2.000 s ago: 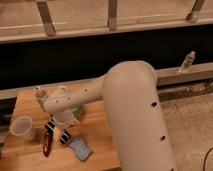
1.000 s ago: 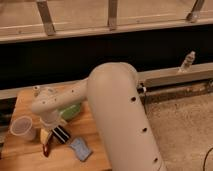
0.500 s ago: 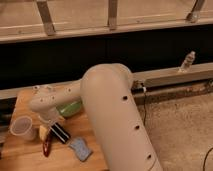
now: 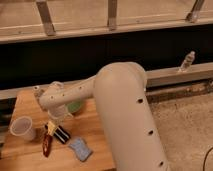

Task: Place the eraser on the white sponge

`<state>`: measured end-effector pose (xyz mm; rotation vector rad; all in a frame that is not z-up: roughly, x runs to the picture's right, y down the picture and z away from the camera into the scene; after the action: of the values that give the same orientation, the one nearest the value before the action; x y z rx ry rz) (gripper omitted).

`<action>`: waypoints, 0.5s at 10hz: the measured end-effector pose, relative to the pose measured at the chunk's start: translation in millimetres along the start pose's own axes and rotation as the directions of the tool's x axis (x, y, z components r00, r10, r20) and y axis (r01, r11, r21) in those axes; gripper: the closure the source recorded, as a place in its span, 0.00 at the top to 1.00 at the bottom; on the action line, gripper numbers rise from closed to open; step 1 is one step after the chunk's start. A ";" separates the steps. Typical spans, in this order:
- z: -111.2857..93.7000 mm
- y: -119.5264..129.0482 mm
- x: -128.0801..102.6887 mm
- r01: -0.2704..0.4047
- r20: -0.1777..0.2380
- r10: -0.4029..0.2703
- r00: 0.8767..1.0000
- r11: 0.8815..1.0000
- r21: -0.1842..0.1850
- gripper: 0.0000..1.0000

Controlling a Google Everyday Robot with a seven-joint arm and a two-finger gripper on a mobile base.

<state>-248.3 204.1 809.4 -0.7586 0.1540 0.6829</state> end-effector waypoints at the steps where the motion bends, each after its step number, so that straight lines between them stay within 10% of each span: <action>1: 2.7 -0.1 0.6 -0.004 -0.002 0.004 1.000 1.000 -0.004 0.80; 5: 18.3 8.9 -1.7 0.007 -0.019 -0.007 1.000 1.000 -0.025 0.80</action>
<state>-257.1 220.3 818.0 -0.7895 0.1605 0.6720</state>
